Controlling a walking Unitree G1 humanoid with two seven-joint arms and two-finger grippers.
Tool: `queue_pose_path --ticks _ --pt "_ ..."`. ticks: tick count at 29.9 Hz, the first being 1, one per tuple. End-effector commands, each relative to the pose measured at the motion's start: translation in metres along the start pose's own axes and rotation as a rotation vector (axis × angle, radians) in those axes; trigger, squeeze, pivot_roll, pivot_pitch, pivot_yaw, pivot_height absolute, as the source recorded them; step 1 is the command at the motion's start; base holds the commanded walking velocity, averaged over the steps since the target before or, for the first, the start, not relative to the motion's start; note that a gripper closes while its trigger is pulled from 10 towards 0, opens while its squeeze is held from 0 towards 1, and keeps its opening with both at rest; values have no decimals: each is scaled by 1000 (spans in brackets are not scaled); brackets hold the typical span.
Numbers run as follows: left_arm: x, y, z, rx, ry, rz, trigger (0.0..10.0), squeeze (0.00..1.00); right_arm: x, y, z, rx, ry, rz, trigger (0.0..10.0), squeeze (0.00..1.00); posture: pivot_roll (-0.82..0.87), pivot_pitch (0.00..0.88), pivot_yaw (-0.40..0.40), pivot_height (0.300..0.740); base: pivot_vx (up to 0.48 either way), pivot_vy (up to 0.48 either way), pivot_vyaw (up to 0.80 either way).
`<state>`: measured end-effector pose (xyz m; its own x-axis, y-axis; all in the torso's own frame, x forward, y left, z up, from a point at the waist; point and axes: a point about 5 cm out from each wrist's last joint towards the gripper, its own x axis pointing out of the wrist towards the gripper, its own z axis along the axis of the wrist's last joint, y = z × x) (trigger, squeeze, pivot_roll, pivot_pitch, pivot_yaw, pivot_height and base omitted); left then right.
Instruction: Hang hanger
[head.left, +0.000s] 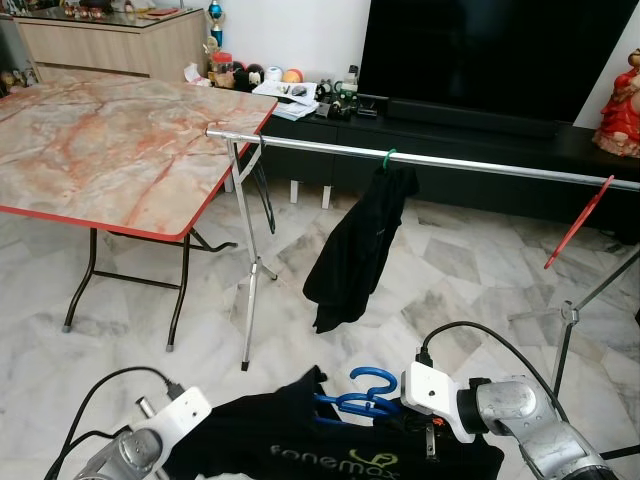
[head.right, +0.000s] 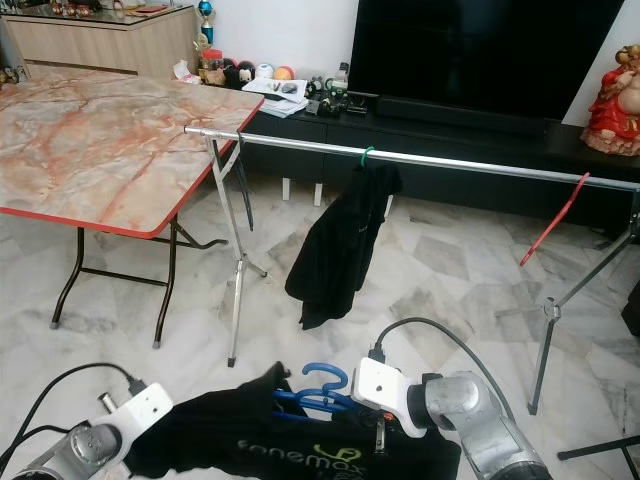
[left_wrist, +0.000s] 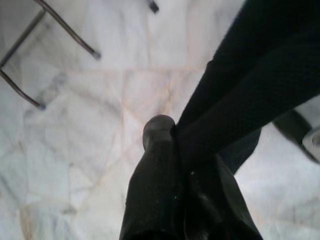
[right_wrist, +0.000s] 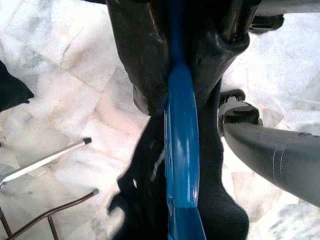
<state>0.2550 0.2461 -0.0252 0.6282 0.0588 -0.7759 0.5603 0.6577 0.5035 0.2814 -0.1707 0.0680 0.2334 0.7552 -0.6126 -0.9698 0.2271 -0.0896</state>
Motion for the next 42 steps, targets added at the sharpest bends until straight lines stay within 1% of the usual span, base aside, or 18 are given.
queue_pose_path --ticks 1,4,7,11,16,18,19,21,22,25,26,30,33,35,36,39,40,42 --pt "-5 4 -31 3 152 23 0 0 -22 -14 3 16 -23 -65 10000 0 103 0 -66 740 0 0 0" --pt "-7 -1 -44 -26 226 6 0 0 -32 -14 4 9 -26 -41 10000 0 102 0 -65 740 0 0 0" --pt "-9 -15 -53 -24 274 -82 0 0 -47 -26 0 45 -41 -136 10000 0 103 0 -63 740 0 0 0" --pt "-9 -23 -54 -42 286 -127 0 0 -60 -31 7 111 -147 -165 10000 0 106 0 -61 740 0 0 0" --pt "-9 -28 -55 -30 293 -167 0 0 -71 -40 9 117 -194 -247 10000 0 98 0 -57 740 0 0 0" --pt "-9 -31 -56 -38 302 -193 0 0 -74 -45 16 149 -281 -289 10000 0 98 0 -57 740 0 0 0" --pt "-10 -35 -57 -47 309 -222 0 0 -79 -52 30 193 -439 -345 10000 0 104 0 -56 740 0 0 0" --pt "-10 -36 -57 -49 311 -231 0 0 -81 -54 35 201 -497 -369 10000 0 104 0 -56 740 0 0 0" --pt "-10 -39 -56 -52 309 -257 0 0 -90 -67 43 270 -623 -482 10000 0 104 0 -55 740 0 0 0" --pt "-10 -43 -57 -31 308 -290 0 0 -95 -79 40 395 -685 -587 10000 0 104 0 -55 740 0 0 0" --pt "-11 -44 -58 -21 310 -300 0 0 -88 -75 34 382 -619 -582 10000 0 107 0 -55 740 0 0 0" --pt "-11 -45 -58 -42 307 -306 0 0 -74 -67 24 378 -522 -529 10000 0 111 0 -59 740 0 0 0" --pt "-9 -39 -53 -17 268 -268 0 0 -43 -31 4 245 -243 -245 10000 0 110 0 -59 740 0 0 0" --pt "-7 -29 -44 -20 219 -203 0 0 -29 -13 -11 211 -106 -107 10000 0 113 0 -60 740 0 0 0" --pt "-7 -29 -44 -20 219 -203 0 0 -29 -13 -11 211 -106 -107 10000 0 113 0 -60 740 0 0 0" --pt "-5 -22 -37 -31 186 -149 0 0 -25 -10 -23 184 10 -103 10000 0 113 0 -60 740 0 0 0" --pt "-3 -16 -26 -44 137 -109 118 0 -23 -10 -32 160 102 -116 10000 0 113 0 -63 740 0 0 0" --pt "-3 -14 -24 -51 123 -99 118 0 -22 -11 -34 158 116 -120 10000 0 116 0 -63 740 0 0 0"
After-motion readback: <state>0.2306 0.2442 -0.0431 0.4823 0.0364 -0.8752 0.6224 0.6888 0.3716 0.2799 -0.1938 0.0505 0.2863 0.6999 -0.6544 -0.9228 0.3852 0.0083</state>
